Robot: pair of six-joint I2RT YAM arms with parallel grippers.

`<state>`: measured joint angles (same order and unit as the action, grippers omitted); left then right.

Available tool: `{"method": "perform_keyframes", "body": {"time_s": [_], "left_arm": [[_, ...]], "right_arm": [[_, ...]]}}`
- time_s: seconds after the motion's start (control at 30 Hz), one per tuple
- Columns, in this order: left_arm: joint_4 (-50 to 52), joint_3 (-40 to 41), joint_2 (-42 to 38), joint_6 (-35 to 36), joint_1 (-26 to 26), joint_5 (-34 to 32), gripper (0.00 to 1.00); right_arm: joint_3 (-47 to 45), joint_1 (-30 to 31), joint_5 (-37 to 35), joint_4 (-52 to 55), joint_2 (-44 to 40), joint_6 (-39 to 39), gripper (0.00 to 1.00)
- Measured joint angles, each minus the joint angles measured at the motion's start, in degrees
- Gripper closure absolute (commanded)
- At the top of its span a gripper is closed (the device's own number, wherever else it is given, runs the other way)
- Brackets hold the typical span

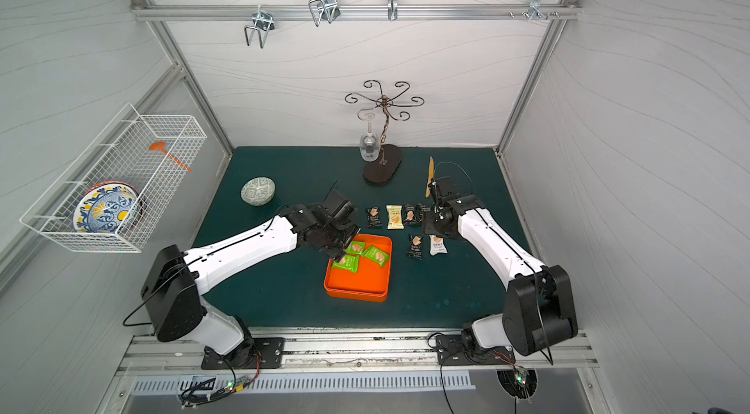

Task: Take the cookies out of the storage box
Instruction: Pick up the cookie from the storage box.

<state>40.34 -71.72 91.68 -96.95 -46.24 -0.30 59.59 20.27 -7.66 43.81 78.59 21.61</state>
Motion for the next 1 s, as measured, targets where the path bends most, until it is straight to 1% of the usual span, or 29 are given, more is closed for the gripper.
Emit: {"method": "perform_keyframes", "body": {"time_s": [0.2, 0.37, 0.6, 0.77, 1.0], "left_arm": [[-0.74, -2.29, 7.21, -2.38, -1.2, 0.61, 0.32], [-1.49, -3.87, 11.47, -3.34, -2.34, 1.49, 0.33], [-2.91, -7.98, 17.33, -3.96, -3.52, 2.64, 0.33], [-3.3, -9.11, 19.98, -4.28, -4.09, 3.13, 0.33], [-3.13, -11.26, 21.75, -4.76, -4.15, 3.37, 0.33]], "right_arm": [[-1.11, -1.29, 2.38, -0.66, -2.51, -0.13, 0.31], [-1.77, -2.93, 4.09, -1.4, -3.23, -0.39, 0.31], [-2.19, -3.67, 5.88, -2.23, -4.04, -0.52, 0.31], [-3.06, -4.63, 7.39, -2.8, -4.28, -0.61, 0.31], [-3.54, -5.55, 8.37, -3.21, -4.57, -0.7, 0.32]]}}
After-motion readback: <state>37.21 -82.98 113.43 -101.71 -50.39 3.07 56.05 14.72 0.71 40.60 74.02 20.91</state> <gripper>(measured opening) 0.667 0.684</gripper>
